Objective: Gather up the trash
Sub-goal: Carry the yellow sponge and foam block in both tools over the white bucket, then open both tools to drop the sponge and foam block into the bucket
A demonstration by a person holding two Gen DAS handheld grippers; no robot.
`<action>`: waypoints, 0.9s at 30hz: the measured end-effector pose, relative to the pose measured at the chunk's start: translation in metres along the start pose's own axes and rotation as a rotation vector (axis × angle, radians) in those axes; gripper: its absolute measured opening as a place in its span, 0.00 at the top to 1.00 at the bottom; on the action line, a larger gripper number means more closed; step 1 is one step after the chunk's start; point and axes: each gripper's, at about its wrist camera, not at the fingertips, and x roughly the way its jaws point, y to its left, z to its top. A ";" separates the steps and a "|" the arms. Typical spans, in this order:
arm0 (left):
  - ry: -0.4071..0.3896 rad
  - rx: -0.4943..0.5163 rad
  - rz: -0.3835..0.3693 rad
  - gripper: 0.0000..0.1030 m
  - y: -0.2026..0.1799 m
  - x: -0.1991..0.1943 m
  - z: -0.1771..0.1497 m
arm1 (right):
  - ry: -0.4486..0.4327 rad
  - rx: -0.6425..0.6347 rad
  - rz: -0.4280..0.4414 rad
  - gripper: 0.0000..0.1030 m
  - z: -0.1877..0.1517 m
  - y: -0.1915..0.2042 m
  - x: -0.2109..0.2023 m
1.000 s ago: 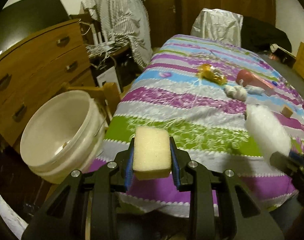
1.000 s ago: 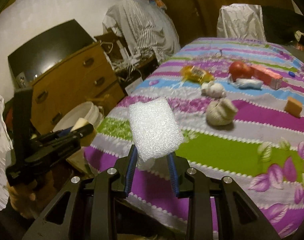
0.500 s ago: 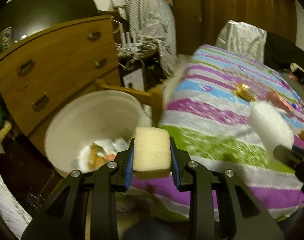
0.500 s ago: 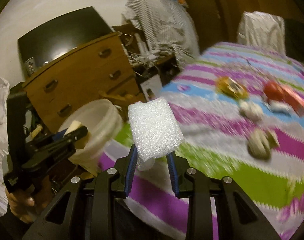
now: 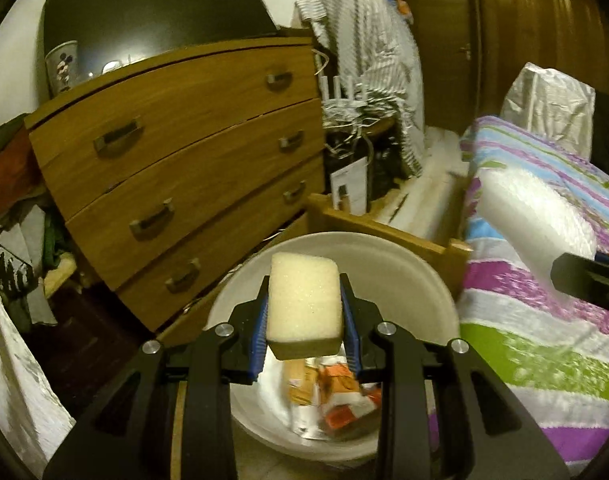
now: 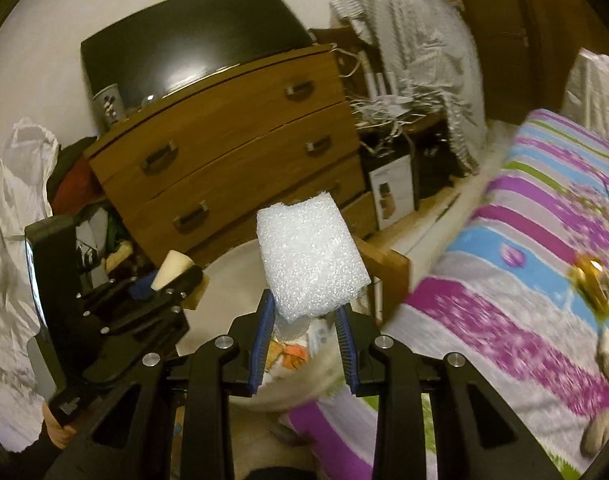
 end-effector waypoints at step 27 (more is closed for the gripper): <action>0.089 -0.026 0.018 0.71 0.030 0.056 -0.007 | 0.126 -0.051 -0.001 0.69 0.018 0.043 0.085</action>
